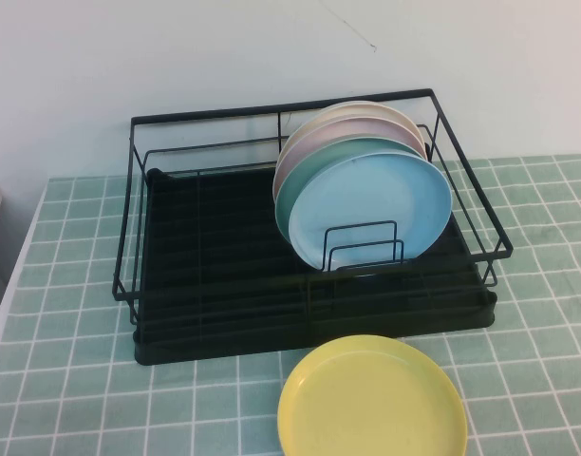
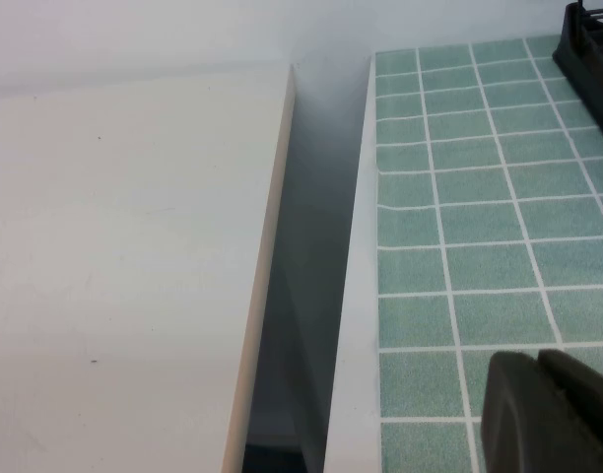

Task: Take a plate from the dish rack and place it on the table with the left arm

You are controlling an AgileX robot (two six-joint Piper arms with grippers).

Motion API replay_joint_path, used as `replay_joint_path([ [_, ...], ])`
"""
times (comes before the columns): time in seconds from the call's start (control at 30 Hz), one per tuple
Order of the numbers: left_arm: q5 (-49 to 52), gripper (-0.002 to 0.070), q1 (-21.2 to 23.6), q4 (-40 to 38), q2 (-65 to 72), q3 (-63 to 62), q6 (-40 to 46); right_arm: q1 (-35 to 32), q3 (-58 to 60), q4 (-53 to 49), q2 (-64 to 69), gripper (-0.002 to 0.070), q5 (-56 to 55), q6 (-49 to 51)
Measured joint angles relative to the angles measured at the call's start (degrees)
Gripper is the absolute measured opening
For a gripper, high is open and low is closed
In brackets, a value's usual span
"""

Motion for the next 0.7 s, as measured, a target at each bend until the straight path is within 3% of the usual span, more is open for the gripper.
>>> replay_joint_path([
  [0.7, 0.04, -0.0004, 0.0, 1.25, 0.0, 0.0, 0.34, 0.0, 0.0, 0.0, 0.0, -0.0002, 0.0, 0.0],
])
